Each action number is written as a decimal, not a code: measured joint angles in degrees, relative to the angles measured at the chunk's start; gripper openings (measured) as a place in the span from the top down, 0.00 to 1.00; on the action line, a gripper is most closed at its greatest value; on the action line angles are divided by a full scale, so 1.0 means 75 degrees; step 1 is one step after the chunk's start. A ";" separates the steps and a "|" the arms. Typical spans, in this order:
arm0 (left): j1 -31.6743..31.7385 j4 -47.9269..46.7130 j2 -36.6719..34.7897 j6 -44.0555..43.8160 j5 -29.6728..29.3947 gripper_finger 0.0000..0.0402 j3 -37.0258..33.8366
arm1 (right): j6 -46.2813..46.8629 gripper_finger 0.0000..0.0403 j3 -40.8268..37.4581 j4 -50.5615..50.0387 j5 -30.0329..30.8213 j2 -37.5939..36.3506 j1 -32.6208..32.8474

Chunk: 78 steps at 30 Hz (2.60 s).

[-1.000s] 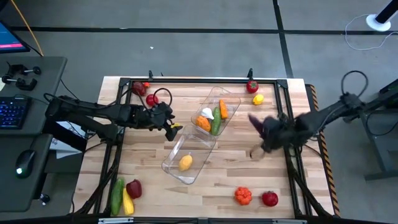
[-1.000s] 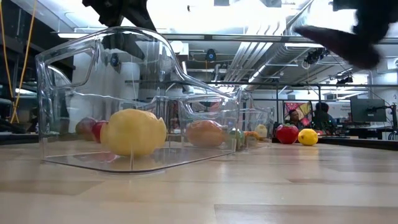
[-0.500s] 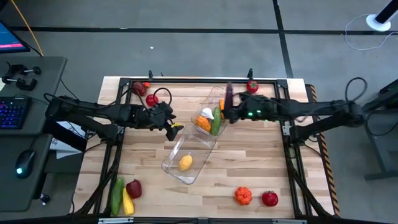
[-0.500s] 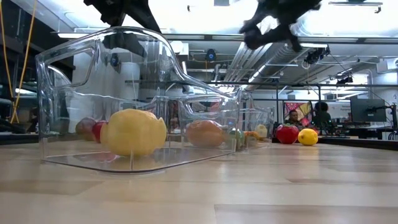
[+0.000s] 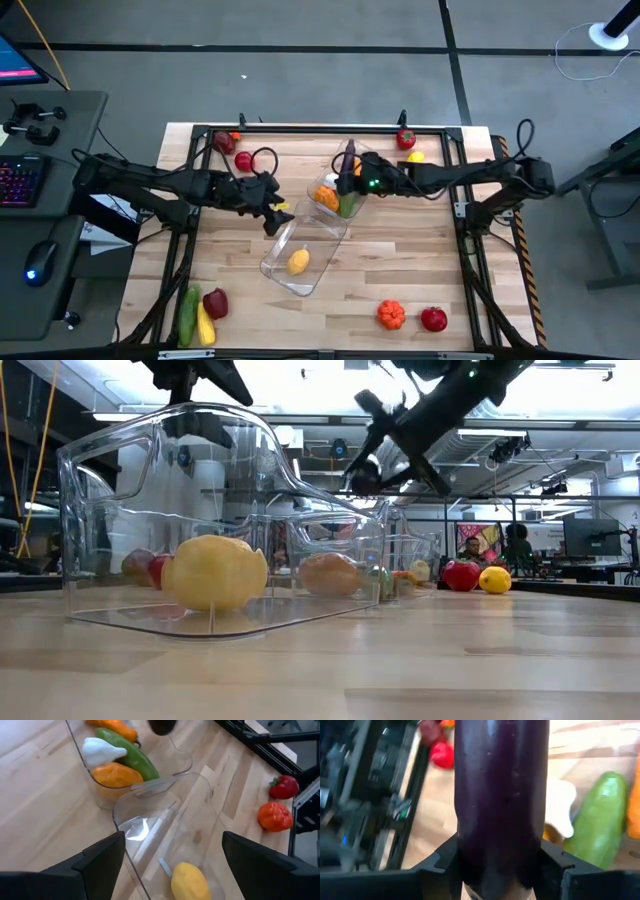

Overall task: Sort produce into baskets
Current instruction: Put the violet eggplant into the top transparent bin, then put the bottom right red tomato into the bottom transparent bin

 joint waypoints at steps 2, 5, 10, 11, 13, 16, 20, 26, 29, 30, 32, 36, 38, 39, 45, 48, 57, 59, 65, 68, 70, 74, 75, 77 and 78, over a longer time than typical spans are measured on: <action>-0.0012 -0.0022 0.0000 0.0005 0.0000 0.20 0.0000 | 0.0420 0.61 0.0001 -0.0009 0.0063 0.0114 -0.0084; -0.0039 -0.0121 0.0001 0.0010 0.0000 0.20 0.0000 | 0.0585 0.61 0.0000 -0.0005 0.0078 0.0169 -0.0162; -0.0039 -0.0367 0.0000 0.0015 -0.0003 0.20 0.0000 | 0.0585 0.56 0.0000 -0.0009 -0.0021 0.0176 -0.0154; -0.0039 -0.0396 0.0003 0.0017 -0.0010 0.20 0.0000 | 0.0585 0.54 0.0000 -0.0012 -0.0024 0.0176 -0.0136; -0.0039 -0.0396 0.0001 0.0020 -0.0061 0.20 0.0000 | 0.0584 0.52 0.0000 -0.0041 -0.0024 0.0176 -0.0096; -0.0039 -0.0379 0.0000 0.0065 -0.0070 0.20 0.0000 | 0.0584 0.49 0.0000 -0.0041 -0.0027 0.0176 -0.0068; -0.0039 -0.0373 0.0001 0.0144 -0.0080 0.20 0.0000 | 0.0576 0.47 0.0000 -0.0041 -0.0044 0.0176 -0.0068; -0.0039 -0.0370 0.0000 0.0166 -0.0089 0.20 0.0000 | 0.0171 0.44 0.0000 -0.0107 -0.0151 0.0006 -0.0068; -0.0039 -0.0370 0.0001 0.0166 -0.0095 0.20 0.0000 | -0.0155 0.43 0.0000 -0.0320 -0.0252 -0.0237 -0.0087; -0.0039 -0.0368 0.0000 0.0166 -0.0133 0.20 0.0000 | -0.0293 0.43 0.0000 -0.0407 -0.0251 -0.0348 -0.0088; -0.0039 -0.0365 0.0000 0.0169 -0.0236 0.20 0.0000 | -0.0516 0.43 0.0000 -0.0691 -0.0215 -0.0607 -0.0088; -0.0033 -0.0318 0.0002 0.0220 -0.0482 0.20 0.0000 | -0.0703 0.42 0.0001 -0.1487 -0.0070 -0.1148 -0.0088; -0.0033 -0.0266 0.0003 0.0219 -0.0554 0.20 0.0000 | -0.0938 0.42 0.0000 -0.1885 -0.0064 -0.1469 -0.0088; -0.0027 -0.0213 0.0001 0.0219 -0.0557 0.20 0.0000 | -0.1075 0.42 0.0002 -0.2105 -0.0059 -0.1638 -0.0074; -0.0027 0.0414 0.0000 0.0373 -0.0684 0.20 0.0000 | -0.1789 0.42 0.0003 -0.3732 -0.0075 -0.2665 0.0350; -0.0003 0.0780 0.0001 0.0491 -0.0795 0.20 0.0000 | -0.2047 0.42 0.0003 -0.4709 -0.0522 -0.3073 0.0841; 0.0242 0.1028 0.0000 0.0612 -0.0810 0.20 0.0000 | -0.0600 0.42 0.0003 -0.5197 -0.1987 -0.2997 0.3815; 0.0278 0.1028 0.0000 0.0603 -0.0813 0.20 0.0000 | -0.0329 0.42 0.0003 -0.4722 -0.1729 -0.2807 0.4472; 0.0287 0.1028 0.0002 0.0613 -0.0816 0.20 0.0000 | 0.0184 0.42 0.0003 -0.3561 -0.1260 -0.2333 0.5521; 0.0287 0.1026 0.0002 0.0621 -0.0816 0.20 0.0000 | 0.0168 0.42 0.0003 -0.3421 -0.1235 -0.2131 0.5647; 0.0287 0.1026 0.0001 0.0621 -0.0816 0.20 0.0000 | -0.0053 0.42 0.0003 -0.3352 -0.1213 -0.2019 0.5614; 0.0287 0.1026 0.0002 0.0621 -0.0816 0.20 0.0000 | -0.0162 0.42 0.0003 -0.3166 -0.0986 -0.1785 0.5554; 0.0287 0.1026 0.0000 0.0619 -0.0813 0.20 0.0000 | -0.0289 0.42 0.0003 -0.3122 -0.0991 -0.1729 0.5557; 0.0287 0.1024 0.0003 0.0618 -0.0813 0.20 0.0000 | -0.0400 0.42 0.0003 -0.3008 -0.1117 -0.1616 0.5562; 0.0287 0.1023 0.0001 0.0618 -0.0813 0.20 0.0000 | -0.0416 0.41 0.0003 -0.2981 -0.1261 -0.1564 0.5562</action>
